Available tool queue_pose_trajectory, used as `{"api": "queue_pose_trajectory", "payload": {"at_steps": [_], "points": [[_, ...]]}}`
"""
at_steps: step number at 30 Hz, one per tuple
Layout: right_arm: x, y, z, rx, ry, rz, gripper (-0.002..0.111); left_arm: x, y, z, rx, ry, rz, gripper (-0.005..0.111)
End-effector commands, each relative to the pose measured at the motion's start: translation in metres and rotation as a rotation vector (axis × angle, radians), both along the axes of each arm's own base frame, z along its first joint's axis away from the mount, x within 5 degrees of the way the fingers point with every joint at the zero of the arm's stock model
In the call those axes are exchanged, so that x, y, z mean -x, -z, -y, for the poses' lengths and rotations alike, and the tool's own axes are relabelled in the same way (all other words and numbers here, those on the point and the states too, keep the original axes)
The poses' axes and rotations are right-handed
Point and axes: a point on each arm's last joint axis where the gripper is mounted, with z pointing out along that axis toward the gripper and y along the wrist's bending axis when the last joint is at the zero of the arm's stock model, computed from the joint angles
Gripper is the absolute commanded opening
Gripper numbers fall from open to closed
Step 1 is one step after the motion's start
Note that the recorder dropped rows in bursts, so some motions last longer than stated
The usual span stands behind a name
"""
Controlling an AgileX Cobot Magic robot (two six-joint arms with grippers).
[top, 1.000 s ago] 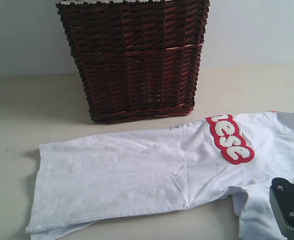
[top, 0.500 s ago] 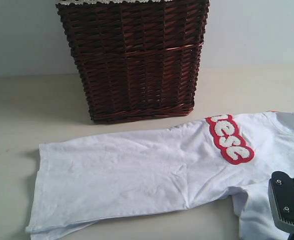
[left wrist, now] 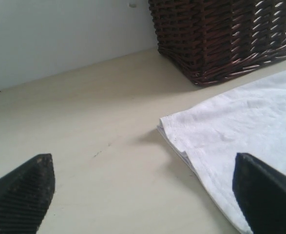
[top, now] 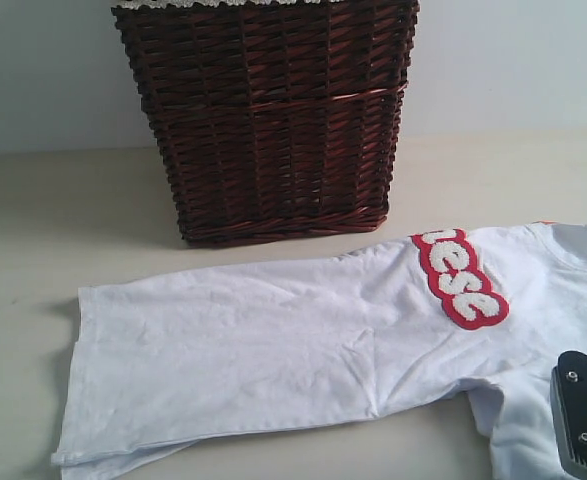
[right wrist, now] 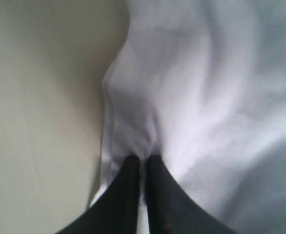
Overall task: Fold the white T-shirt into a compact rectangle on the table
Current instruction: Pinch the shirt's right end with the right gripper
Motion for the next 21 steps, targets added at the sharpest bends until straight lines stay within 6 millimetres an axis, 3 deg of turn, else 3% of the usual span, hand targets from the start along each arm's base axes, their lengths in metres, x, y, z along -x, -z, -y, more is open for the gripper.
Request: {"api": "queue_pose_trajectory", "payload": {"at_steps": [1,5,15,21], "points": [[-0.015,-0.014,0.003,0.023,0.065,0.253,0.000,0.000,0.001,0.000,0.001,-0.005,0.003,0.094],[-0.027,-0.020,0.006,0.029,0.145,0.400,0.000,0.000,0.001,0.000,0.001,-0.005,0.003,0.094],[-0.021,-0.018,0.004,0.016,0.104,0.333,0.000,0.000,0.001,0.000,0.001,-0.005,0.003,0.094],[-0.039,-0.026,0.010,0.035,0.259,0.535,0.000,0.000,0.001,0.000,0.001,-0.005,0.003,0.094]]}}
